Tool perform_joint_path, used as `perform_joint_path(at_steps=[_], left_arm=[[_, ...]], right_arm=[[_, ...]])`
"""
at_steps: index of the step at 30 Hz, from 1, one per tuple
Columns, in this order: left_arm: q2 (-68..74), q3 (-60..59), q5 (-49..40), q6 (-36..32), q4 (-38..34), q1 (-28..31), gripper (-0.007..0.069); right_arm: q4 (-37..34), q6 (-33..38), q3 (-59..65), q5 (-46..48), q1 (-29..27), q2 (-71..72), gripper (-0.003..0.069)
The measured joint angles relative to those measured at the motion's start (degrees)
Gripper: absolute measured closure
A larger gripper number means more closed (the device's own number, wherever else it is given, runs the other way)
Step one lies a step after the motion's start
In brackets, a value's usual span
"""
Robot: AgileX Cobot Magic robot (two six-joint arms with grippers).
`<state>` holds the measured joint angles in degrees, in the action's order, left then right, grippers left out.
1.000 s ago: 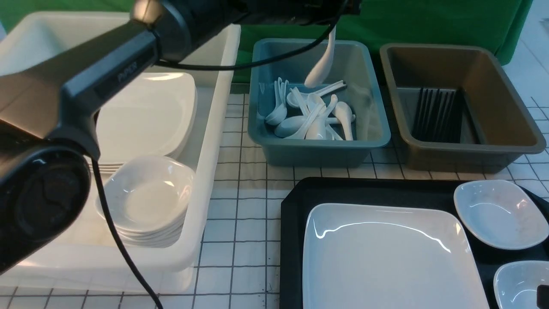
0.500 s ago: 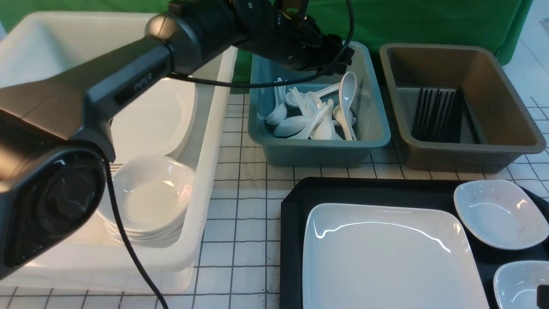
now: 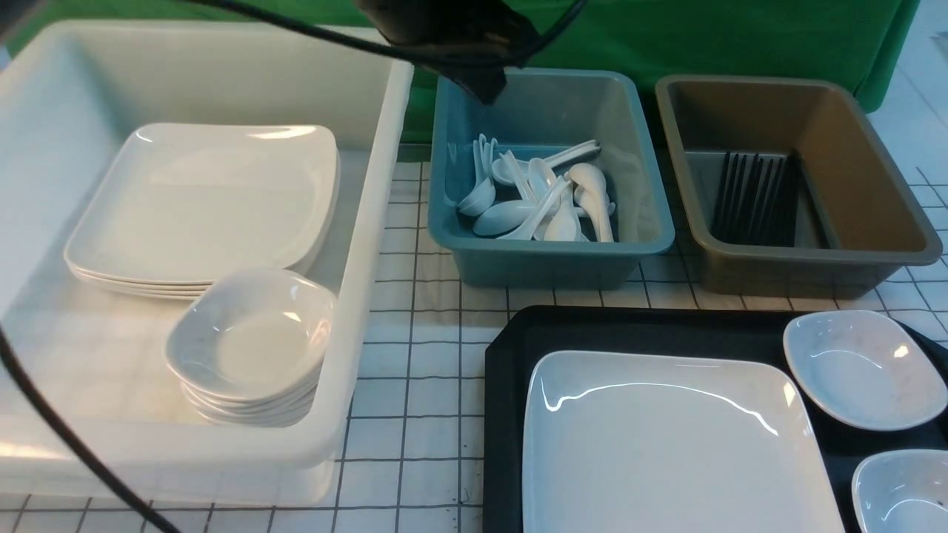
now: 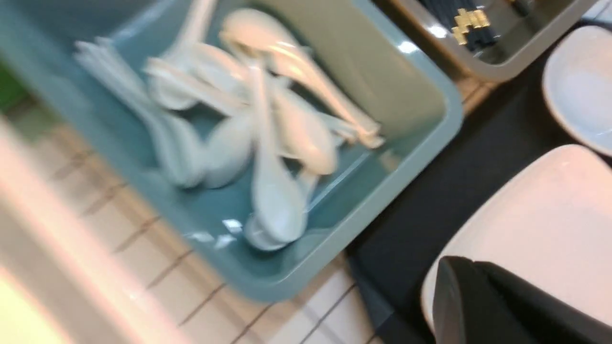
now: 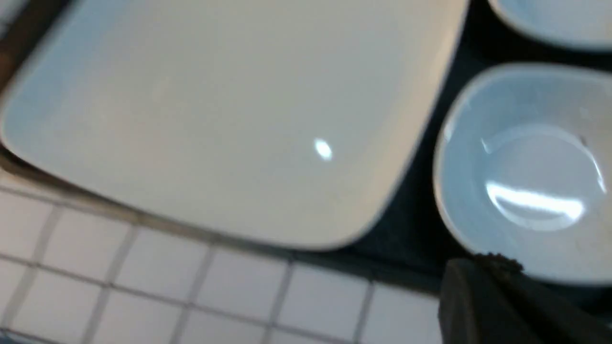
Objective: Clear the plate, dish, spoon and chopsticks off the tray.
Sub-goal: Use the right arm to grab a small plate from the dinner plate
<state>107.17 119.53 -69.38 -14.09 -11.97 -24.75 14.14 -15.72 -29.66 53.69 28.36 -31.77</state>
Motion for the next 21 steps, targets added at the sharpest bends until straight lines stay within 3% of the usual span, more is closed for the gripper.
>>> perform_joint_path(at_steps=[2,7,14,17,20,21], left_arm=[[-2.9,-1.5,-0.1,1.8,0.7,0.0,0.0627],[-9.1,-9.7,0.0,2.5,-3.8,0.0,0.0627],[-25.4,-42.3,1.8,-1.1,-17.2,0.0,0.0627],[-30.9,-53.8,5.5,-2.9,-18.6,0.0,0.0627],[-36.6,-64.2,8.9,-4.0,-18.1,0.0,0.0627],[-36.6,-64.7,9.1,-4.0,-18.0,0.0,0.0627]], right_arm=[[1.4,-0.4,-0.9,4.9,0.0,-4.4,0.0629],[1.8,0.7,-1.4,6.4,0.0,-13.2,0.0629],[2.4,4.1,-2.1,3.9,0.0,-29.8,0.0613],[3.4,4.4,-2.5,0.2,0.0,-34.4,0.0549],[4.9,5.3,-2.7,-4.4,0.0,-39.7,0.0398],[5.0,5.4,-2.7,-4.8,0.0,-40.1,0.0389]])
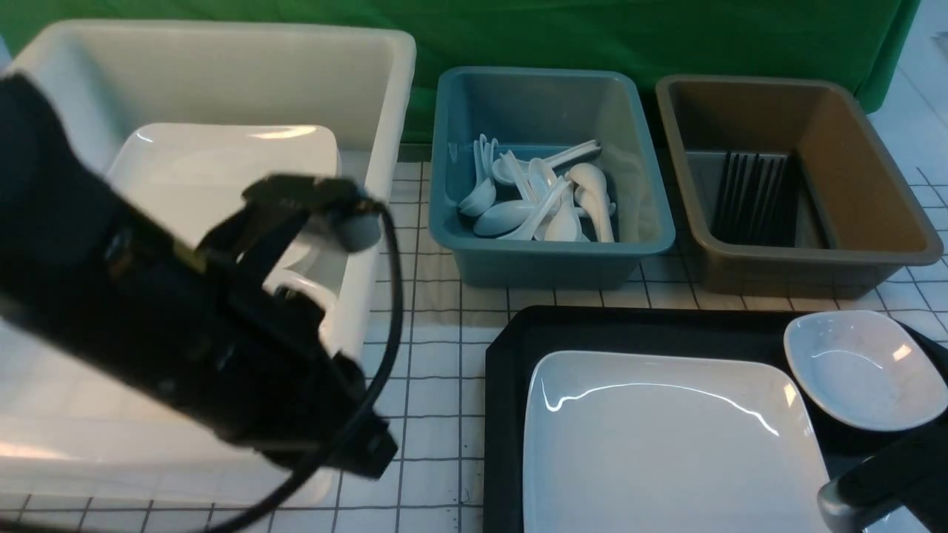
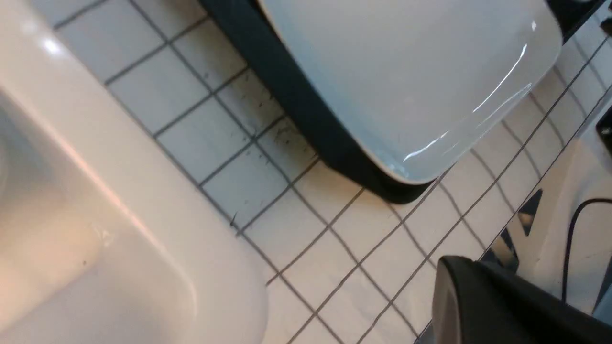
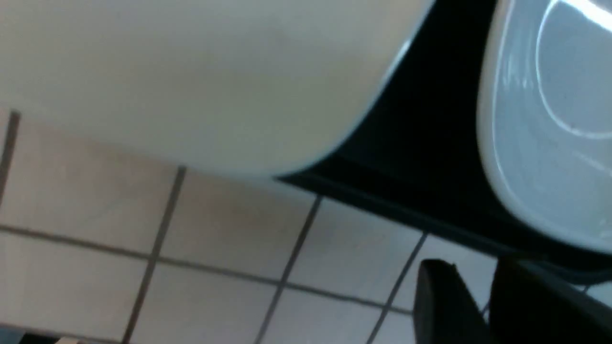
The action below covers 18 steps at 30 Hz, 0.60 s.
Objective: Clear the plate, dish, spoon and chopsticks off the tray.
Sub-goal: Use the right arm to grab a small plate from the dinner plate
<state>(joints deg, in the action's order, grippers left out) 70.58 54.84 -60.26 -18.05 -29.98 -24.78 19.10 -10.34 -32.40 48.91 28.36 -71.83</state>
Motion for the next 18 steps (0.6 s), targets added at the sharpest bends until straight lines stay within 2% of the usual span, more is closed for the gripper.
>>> perform_joint_path(at_steps=[1,3,8,18], left_arm=[[-2.6,-3.1,1.0,0.0,0.6,0.0,0.0627],[-5.3,-5.4,1.7,-0.1,1.3,0.0,0.0626],[-8.6,-6.1,3.3,-0.2,1.4,0.0,0.0626],[-10.2,-6.1,5.0,0.6,0.8,0.0,0.0625]], right_arm=[[0.6,0.5,-0.6,-1.2,0.2,-2.4,0.0335],[2.5,0.3,-1.7,-2.3,0.8,-5.0,0.0307],[6.4,-1.0,-4.5,-4.2,1.6,-8.7,0.0297],[9.7,-1.7,-5.0,-7.2,1.6,-17.6,0.0295]])
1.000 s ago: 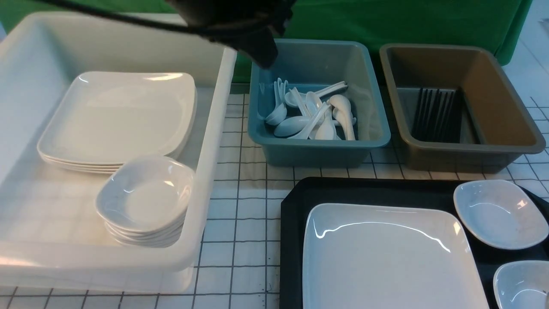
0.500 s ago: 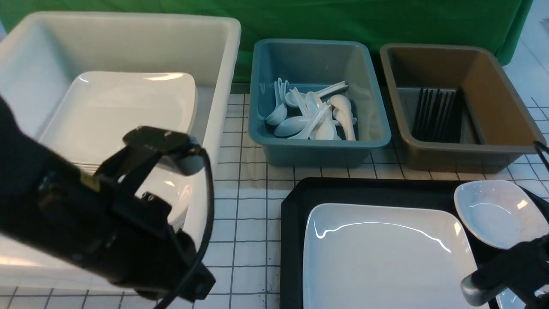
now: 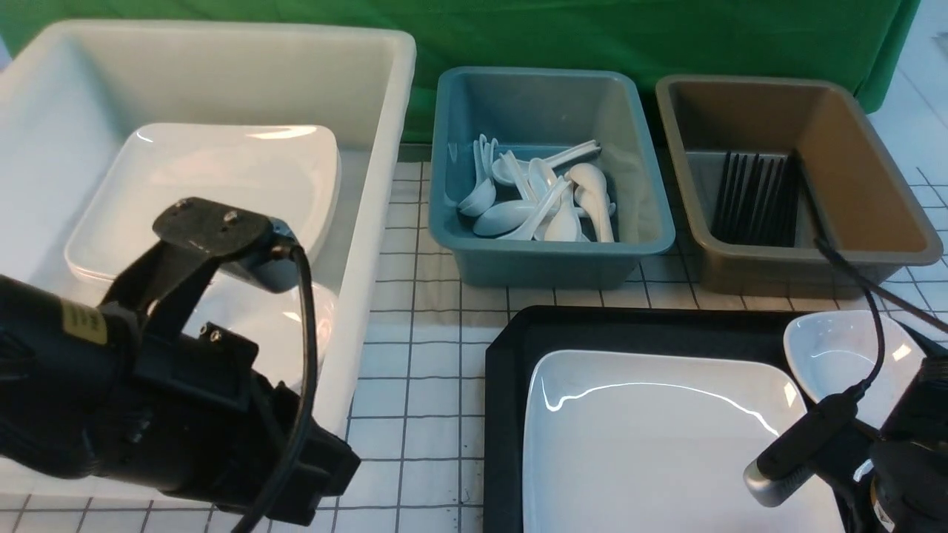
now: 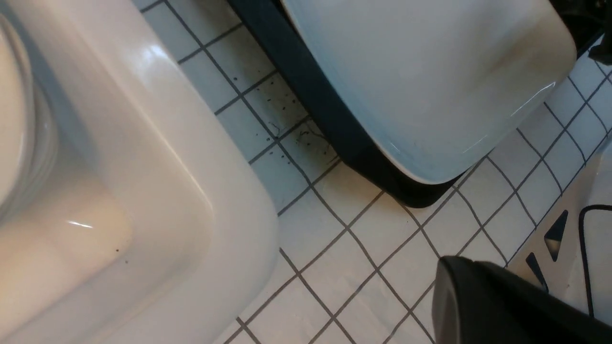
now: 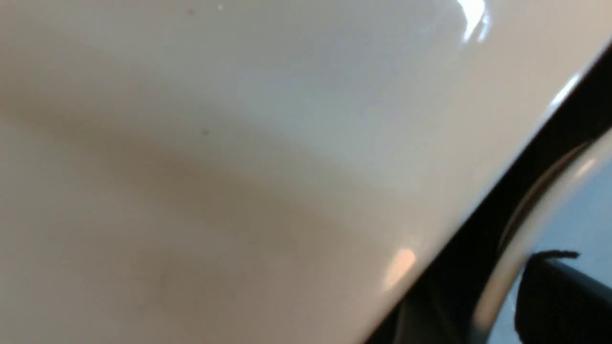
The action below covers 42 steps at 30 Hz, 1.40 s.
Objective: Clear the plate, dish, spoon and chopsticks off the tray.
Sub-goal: Use the right arm to grab a small plate from the dinner plate
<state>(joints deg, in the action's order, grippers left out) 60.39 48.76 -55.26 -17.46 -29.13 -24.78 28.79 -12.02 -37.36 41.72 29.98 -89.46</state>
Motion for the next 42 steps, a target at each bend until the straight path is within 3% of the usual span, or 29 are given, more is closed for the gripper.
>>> perform_joint_path(at_steps=[7,12,23,27,35,38,42], left_arm=[[0.0,0.0,0.0,0.2,-0.7,0.0,0.0625],[0.0,0.0,0.1,0.9,-0.7,0.0,0.0625],[-0.1,0.0,0.2,1.1,0.8,0.0,0.0625],[-0.1,0.3,-1.3,2.5,6.1,0.0,0.0625],[-4.3,7.2,-7.1,18.4,32.3,0.1,0.0625],[-6.6,10.0,-9.3,22.8,39.2,1.5,0.0624],[-9.6,11.5,-9.8,24.3,41.9,6.6,0.0624]], right_arm=[[4.7,-3.2,-0.7,1.1,0.1,-3.8,0.0302],[6.1,-4.1,-1.0,3.4,0.2,-4.6,0.0466],[1.9,-2.1,-7.3,17.8,0.2,2.6,0.0577],[-6.8,2.6,-11.4,22.9,0.2,10.1,0.0578],[-26.1,7.8,-24.5,23.0,0.2,23.6,0.0578],[-37.1,15.0,-29.8,21.4,0.2,25.1,0.0578],[-54.4,30.1,-33.1,13.6,1.8,23.4,0.0578]])
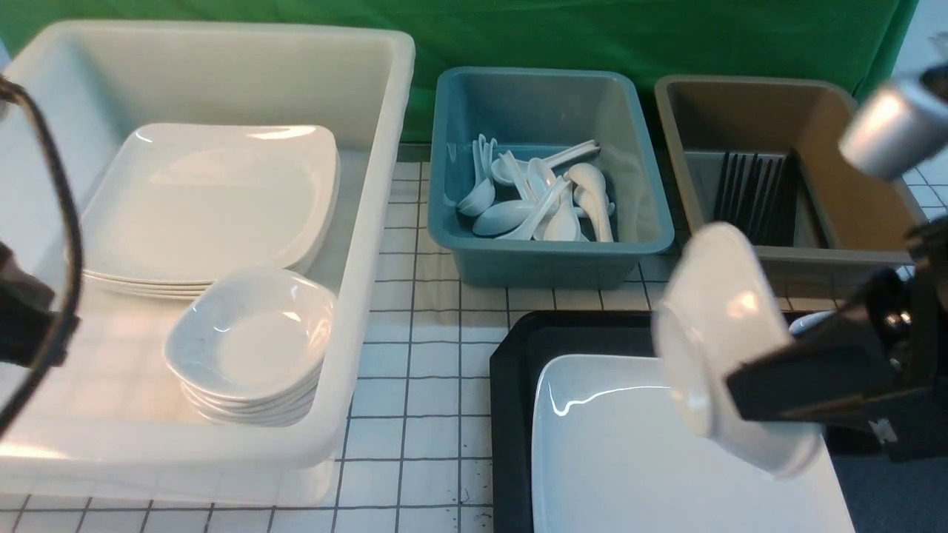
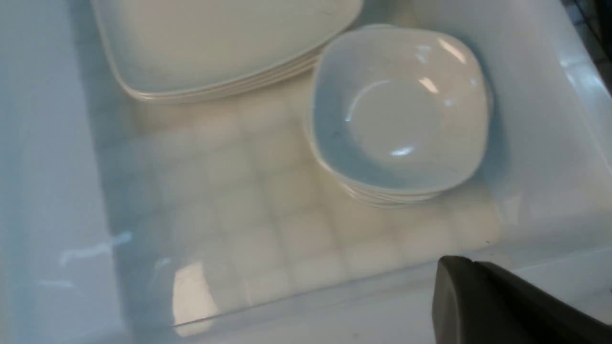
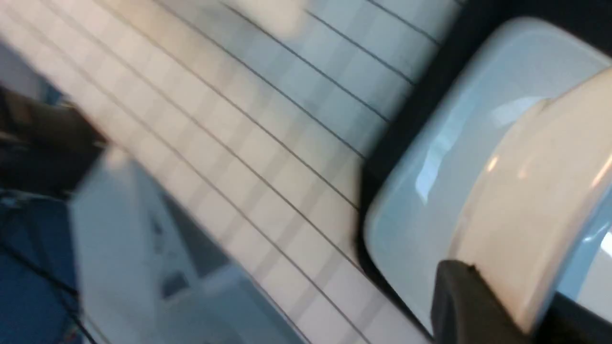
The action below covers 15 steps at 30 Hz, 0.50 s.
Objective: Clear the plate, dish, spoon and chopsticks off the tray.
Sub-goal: Use the right arm to grab a small plate from the dinner plate, then use the right arm to put the small plate into the large storage box on the left
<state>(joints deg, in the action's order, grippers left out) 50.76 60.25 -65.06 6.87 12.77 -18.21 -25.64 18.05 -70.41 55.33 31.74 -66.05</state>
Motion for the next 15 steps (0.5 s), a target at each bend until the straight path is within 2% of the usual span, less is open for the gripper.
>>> perform_joint_path(at_steps=[3,5,6,8,9,11,14,15], left_arm=[[-0.9,0.0,-3.0,-2.2,-2.5,5.9,0.0623],[-1.0,-0.1,-4.2,-5.1,-5.2,8.9,0.0622],[-1.0,-0.3,-4.7,-8.5,-8.8,12.5,0.0622],[-1.0,-0.4,-4.9,-11.3,-12.3,17.1,0.0621],[-1.0,-0.4,-4.9,-11.5,-12.8,18.0,0.0621],[-1.1,-0.4,-4.9,-12.7,-14.5,22.4,0.0621],[-1.1,-0.4,-4.9,-13.5,-15.1,28.3,0.0621],[-1.1,-0.4,-4.9,-14.2,-15.8,30.0,0.062]], right_arm=[[-7.1,8.1,-1.8,-4.1,4.3,-4.9,0.0578],[-8.1,10.4,-3.3,-5.5,7.4,-8.3,0.0578],[-8.4,12.7,-6.1,-6.9,11.6,-12.6,0.0578],[-8.1,15.2,-9.9,-7.9,15.4,-18.6,0.0578],[-7.9,15.4,-11.0,-8.1,15.8,-19.2,0.0578],[-5.1,16.7,-17.2,-9.1,20.0,-26.5,0.0578],[0.6,17.1,-26.0,-10.2,23.2,-34.2,0.0578],[4.6,17.1,-29.5,-10.8,24.5,-38.1,0.0578]])
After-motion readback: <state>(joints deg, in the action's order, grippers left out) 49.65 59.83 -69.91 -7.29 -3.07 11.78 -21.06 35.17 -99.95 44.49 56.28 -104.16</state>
